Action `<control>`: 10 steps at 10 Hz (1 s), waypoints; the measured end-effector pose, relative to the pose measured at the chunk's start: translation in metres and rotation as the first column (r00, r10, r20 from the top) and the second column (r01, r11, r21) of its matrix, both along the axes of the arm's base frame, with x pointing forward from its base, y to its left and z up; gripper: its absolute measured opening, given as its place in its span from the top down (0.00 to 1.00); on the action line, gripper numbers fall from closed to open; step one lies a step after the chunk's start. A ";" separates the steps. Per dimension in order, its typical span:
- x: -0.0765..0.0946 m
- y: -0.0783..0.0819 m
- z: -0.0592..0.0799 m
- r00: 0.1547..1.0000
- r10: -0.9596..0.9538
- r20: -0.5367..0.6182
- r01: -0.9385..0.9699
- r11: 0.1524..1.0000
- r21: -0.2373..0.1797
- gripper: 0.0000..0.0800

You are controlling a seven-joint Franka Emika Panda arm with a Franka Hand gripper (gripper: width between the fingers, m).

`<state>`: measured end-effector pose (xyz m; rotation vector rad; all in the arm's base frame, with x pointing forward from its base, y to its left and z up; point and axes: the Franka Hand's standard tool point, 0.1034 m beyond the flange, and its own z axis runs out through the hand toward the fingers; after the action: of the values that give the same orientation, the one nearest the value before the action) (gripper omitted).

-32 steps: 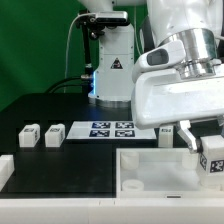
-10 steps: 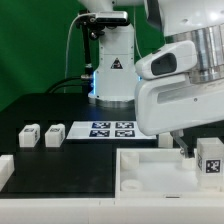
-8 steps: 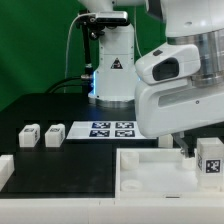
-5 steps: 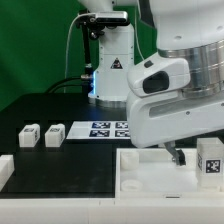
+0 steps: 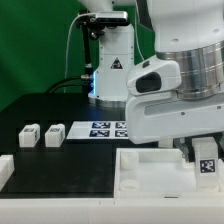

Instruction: Assemble one leg

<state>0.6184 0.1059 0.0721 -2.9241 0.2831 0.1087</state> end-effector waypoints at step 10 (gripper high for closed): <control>0.006 0.006 -0.003 0.231 -0.926 -0.298 0.961 0.265 -0.079 0.64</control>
Offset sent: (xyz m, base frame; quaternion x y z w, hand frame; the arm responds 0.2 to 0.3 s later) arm 0.0087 0.0144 -0.0004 0.0602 -0.0024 0.4219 0.9046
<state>0.6242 0.1122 0.0692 -2.0286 1.9690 0.3339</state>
